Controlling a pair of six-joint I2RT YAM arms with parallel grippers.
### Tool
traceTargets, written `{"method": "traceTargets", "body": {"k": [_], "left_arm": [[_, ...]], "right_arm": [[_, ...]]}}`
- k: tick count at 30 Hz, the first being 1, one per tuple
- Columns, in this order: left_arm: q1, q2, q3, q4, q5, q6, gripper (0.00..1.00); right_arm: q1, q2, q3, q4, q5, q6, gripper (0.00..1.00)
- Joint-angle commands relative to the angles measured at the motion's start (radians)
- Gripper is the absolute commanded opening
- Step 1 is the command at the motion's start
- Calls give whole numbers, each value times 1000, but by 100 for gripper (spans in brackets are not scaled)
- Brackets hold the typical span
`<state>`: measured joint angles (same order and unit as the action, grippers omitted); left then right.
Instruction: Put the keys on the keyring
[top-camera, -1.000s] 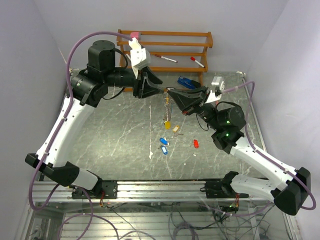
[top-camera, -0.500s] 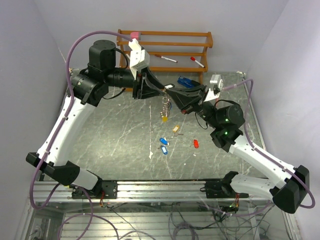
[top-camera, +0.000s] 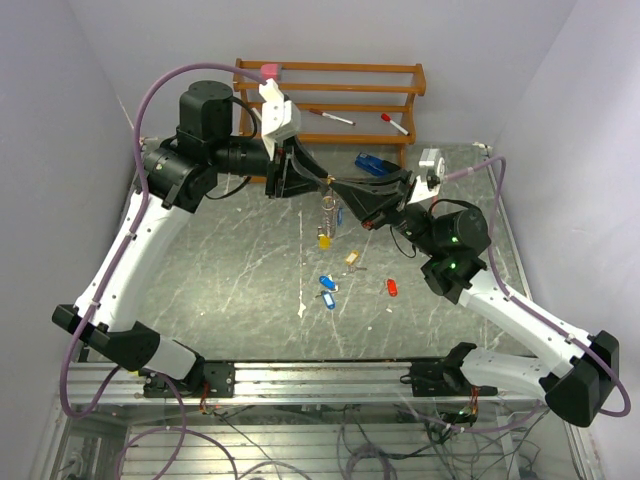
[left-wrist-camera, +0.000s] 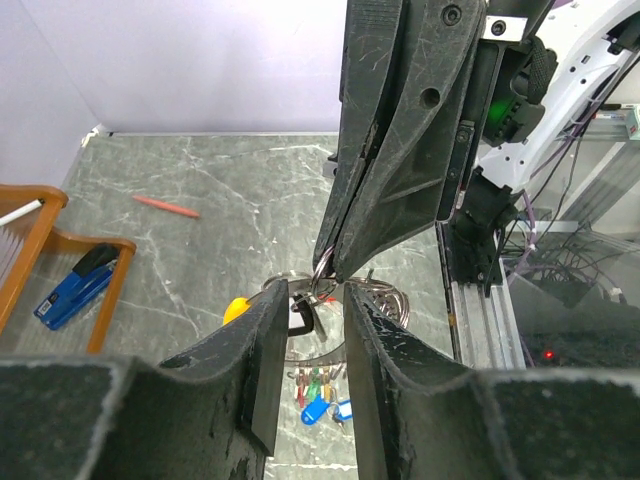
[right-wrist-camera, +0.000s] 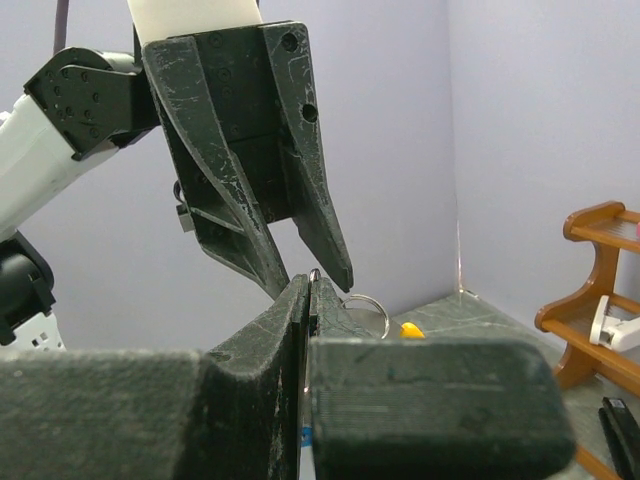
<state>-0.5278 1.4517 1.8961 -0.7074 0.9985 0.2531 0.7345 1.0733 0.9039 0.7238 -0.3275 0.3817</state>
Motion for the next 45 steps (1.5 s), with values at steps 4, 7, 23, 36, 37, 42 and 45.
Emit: {"method": "traceTargets", "body": {"k": [4, 7, 23, 36, 37, 42, 45], "left_arm": [[2, 0, 7, 28, 49, -28, 35], [2, 2, 4, 30, 61, -29, 32], [2, 9, 7, 55, 80, -78, 7], [2, 37, 86, -134, 104, 71, 7], [2, 47, 103, -177, 98, 104, 7], [2, 89, 195, -407, 48, 268, 7], [3, 107, 241, -517, -3, 372, 7]], "right_arm": [[2, -20, 33, 31, -10, 9, 0], [2, -15, 38, 28, -12, 9, 0], [2, -24, 33, 25, -9, 11, 0], [0, -65, 33, -63, 20, -8, 13], [0, -77, 38, -90, 28, -13, 21], [1, -119, 88, -289, 42, -68, 49], [1, -133, 150, -433, 30, -109, 49]]}}
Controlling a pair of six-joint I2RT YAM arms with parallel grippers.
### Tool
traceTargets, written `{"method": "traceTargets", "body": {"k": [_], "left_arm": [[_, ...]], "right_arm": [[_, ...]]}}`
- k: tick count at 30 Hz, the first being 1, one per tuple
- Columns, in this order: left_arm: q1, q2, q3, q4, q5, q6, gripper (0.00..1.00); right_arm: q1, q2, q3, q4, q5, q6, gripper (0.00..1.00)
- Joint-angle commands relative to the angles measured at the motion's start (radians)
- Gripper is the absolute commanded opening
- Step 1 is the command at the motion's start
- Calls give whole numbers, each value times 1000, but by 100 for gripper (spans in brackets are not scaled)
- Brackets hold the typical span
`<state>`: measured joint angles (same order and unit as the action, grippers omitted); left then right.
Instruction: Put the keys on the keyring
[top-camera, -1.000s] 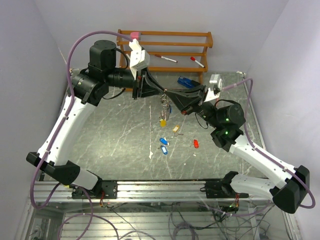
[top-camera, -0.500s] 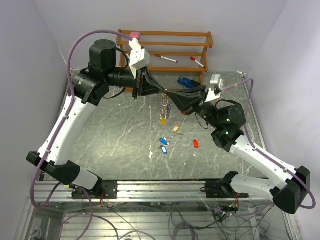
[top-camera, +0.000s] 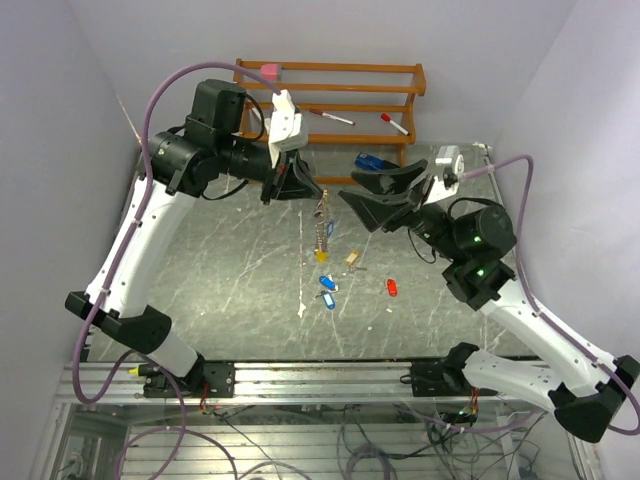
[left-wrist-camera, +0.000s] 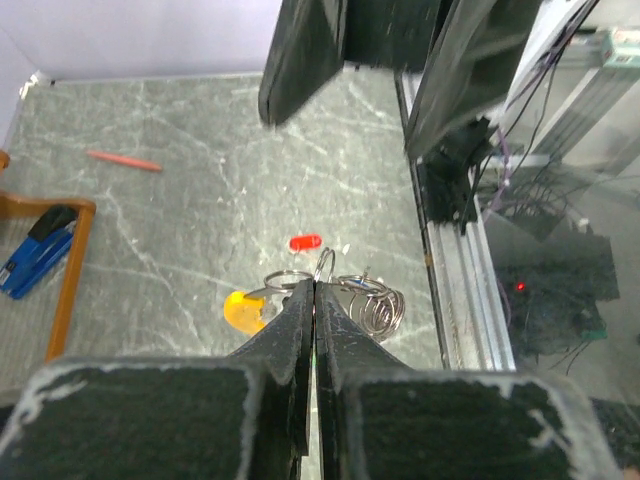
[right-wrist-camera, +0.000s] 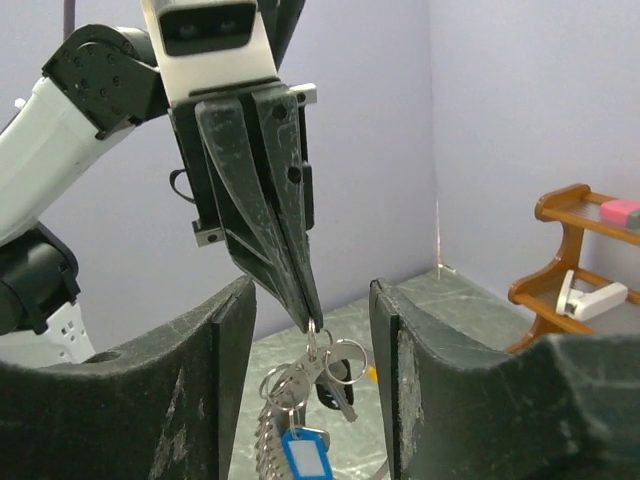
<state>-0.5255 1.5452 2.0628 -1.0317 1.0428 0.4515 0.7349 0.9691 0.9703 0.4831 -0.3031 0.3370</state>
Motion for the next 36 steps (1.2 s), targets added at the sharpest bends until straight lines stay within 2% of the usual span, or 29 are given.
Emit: {"method": "traceTargets", "body": {"k": [1, 4, 8, 19, 27, 36], "left_arm": [[-1, 17, 88, -227, -67, 201, 7], [-1, 28, 125, -313, -134, 271, 7], [-1, 33, 139, -360, -197, 326, 7], [-22, 43, 131, -422, -196, 372, 7], [-39, 52, 122, -427, -205, 379, 7], [-49, 55, 111, -428, -232, 388, 7]], "right_arm": [[1, -24, 111, -251, -7, -82, 48], [1, 19, 214, -436, -72, -117, 43], [0, 76, 262, -533, -156, -119, 39], [2, 162, 210, -514, -244, -63, 28], [5, 218, 235, -508, -272, -53, 26], [6, 212, 238, -515, -269, -51, 25]]}}
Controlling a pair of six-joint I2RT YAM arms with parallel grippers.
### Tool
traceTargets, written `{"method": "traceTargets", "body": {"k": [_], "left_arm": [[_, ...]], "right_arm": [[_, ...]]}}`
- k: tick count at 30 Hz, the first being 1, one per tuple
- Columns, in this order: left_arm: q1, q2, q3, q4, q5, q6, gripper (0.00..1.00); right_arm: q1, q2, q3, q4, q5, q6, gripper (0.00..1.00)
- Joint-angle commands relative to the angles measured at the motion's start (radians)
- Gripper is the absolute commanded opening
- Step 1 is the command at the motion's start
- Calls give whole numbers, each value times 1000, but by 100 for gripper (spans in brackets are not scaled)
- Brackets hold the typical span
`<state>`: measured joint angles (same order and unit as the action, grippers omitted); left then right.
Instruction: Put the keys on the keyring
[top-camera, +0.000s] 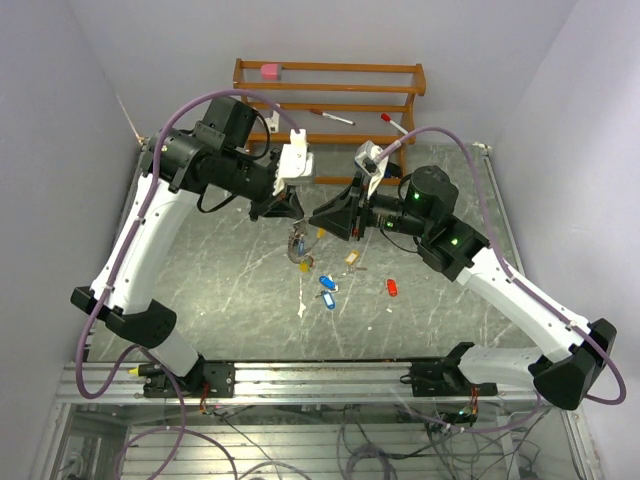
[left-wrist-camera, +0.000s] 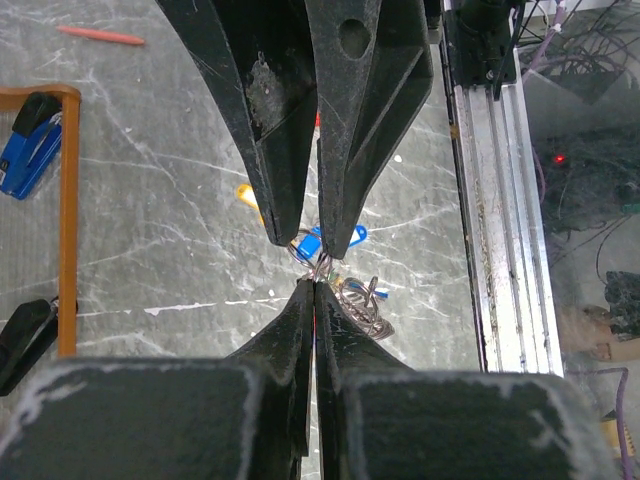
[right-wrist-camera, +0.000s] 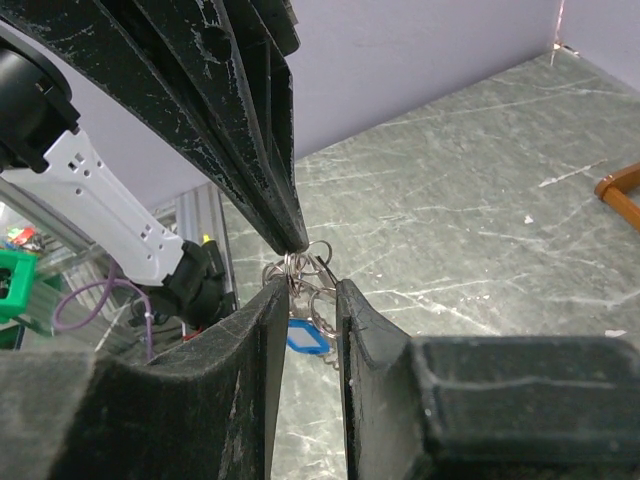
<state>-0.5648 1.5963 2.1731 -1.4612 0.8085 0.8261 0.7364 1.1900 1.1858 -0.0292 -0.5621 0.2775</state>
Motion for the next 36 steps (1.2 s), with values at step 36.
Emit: {"method": "traceTargets", "body": {"k": [36], "left_arm": [[-38, -49, -43, 130, -65, -84, 12]], "right_arm": [[22, -14, -9, 66, -29, 13, 0]]}}
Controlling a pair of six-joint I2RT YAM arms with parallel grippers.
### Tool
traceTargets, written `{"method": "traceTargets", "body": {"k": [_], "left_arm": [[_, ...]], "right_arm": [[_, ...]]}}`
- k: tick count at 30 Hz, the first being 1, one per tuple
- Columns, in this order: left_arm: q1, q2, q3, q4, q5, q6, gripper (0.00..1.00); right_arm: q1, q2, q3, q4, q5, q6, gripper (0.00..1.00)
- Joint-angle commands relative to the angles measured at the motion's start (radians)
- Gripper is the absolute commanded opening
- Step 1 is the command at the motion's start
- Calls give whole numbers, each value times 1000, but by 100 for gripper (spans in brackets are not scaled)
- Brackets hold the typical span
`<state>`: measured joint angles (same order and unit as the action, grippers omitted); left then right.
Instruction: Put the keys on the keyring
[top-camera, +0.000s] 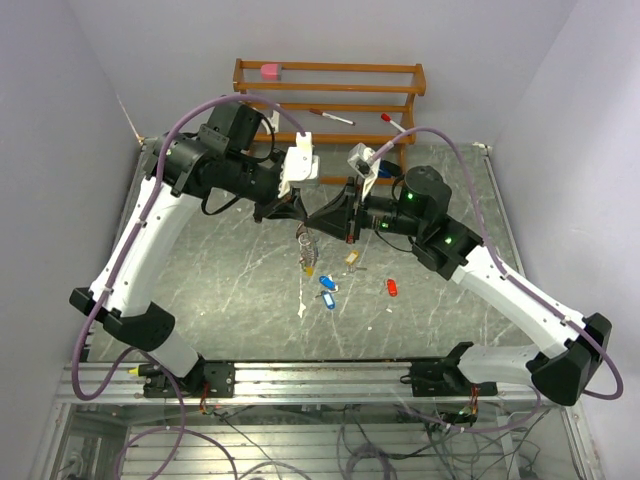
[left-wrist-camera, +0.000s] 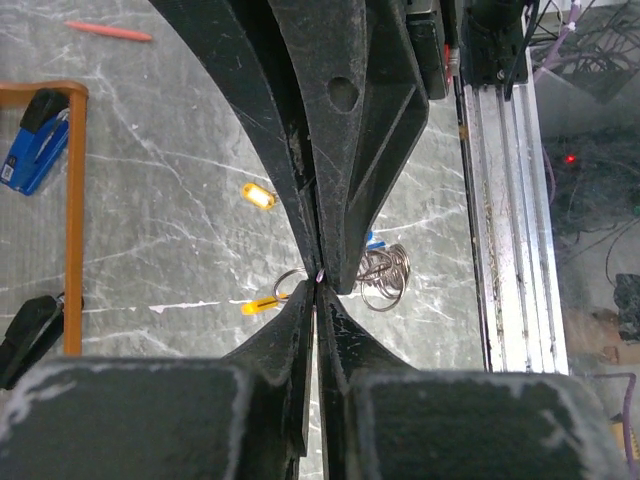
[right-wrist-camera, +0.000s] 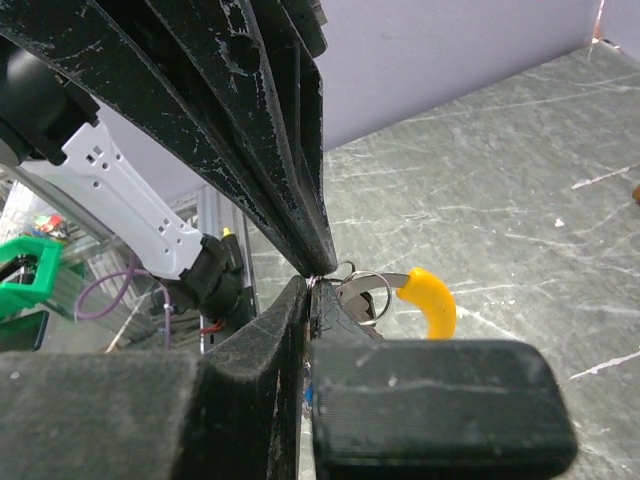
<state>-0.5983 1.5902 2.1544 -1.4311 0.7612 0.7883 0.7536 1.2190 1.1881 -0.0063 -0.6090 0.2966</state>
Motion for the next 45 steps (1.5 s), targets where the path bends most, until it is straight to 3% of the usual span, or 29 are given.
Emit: {"method": "traceTargets", "body": {"k": [1, 9, 27, 39, 45], "left_arm": [[-6, -45, -28, 109, -19, -56, 14], [-3, -36, 7, 174, -46, -145, 26], [-1, -65, -35, 385, 122, -277, 29], [11, -107, -59, 454, -99, -312, 28], [21, -129, -118, 548, -113, -386, 28]], "right_arm": [[4, -50, -15, 43, 30, -8, 0], [5, -127, -54, 111, 128, -36, 0], [5, -144, -105, 360, 122, -88, 0], [4, -235, -132, 365, 170, -139, 0], [5, -232, -140, 368, 206, -116, 0]]}}
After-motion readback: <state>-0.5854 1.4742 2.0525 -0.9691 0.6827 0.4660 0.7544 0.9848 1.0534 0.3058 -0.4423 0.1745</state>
